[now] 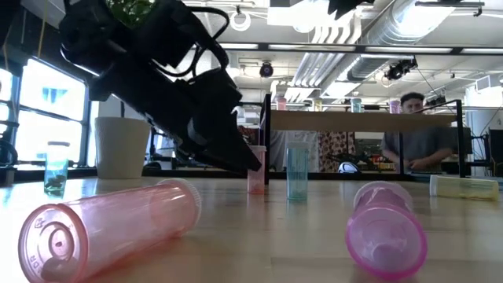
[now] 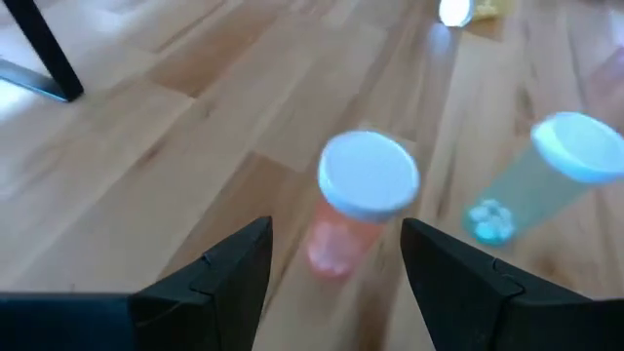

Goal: Pick and place medicine bottles onto shelf by color
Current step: Put the top pink pill bottle on the shelf aligned with the other pink pill bottle

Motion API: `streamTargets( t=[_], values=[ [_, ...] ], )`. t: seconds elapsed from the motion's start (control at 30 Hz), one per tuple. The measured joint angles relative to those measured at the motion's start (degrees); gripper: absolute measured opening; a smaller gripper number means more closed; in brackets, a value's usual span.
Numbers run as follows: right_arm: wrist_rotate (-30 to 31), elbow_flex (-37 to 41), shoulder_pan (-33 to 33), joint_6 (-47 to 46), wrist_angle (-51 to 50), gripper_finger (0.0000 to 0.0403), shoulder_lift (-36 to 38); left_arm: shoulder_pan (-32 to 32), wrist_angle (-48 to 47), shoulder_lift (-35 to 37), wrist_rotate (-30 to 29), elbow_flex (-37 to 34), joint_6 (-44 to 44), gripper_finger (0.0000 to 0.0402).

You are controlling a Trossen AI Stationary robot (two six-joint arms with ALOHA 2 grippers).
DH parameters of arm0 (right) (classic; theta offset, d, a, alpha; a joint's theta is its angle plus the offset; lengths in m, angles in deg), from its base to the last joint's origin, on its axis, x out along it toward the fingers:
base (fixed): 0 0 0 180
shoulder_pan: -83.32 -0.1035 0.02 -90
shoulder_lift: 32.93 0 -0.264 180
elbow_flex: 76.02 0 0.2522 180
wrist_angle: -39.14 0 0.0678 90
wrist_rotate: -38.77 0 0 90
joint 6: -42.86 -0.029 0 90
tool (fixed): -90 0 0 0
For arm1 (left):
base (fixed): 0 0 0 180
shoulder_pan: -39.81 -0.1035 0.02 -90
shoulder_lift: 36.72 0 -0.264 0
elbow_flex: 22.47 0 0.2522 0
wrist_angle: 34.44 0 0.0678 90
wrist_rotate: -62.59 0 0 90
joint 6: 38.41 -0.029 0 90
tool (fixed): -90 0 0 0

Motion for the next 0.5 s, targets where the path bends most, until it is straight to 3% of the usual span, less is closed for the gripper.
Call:
streamTargets(
  t=[0.5],
  values=[
    [0.0, 0.0, 0.0, 0.0, 0.0, 0.0151, 0.0, -3.1, 0.2, -0.2, 3.0, 0.0, -1.8, 0.0216]
  ],
)
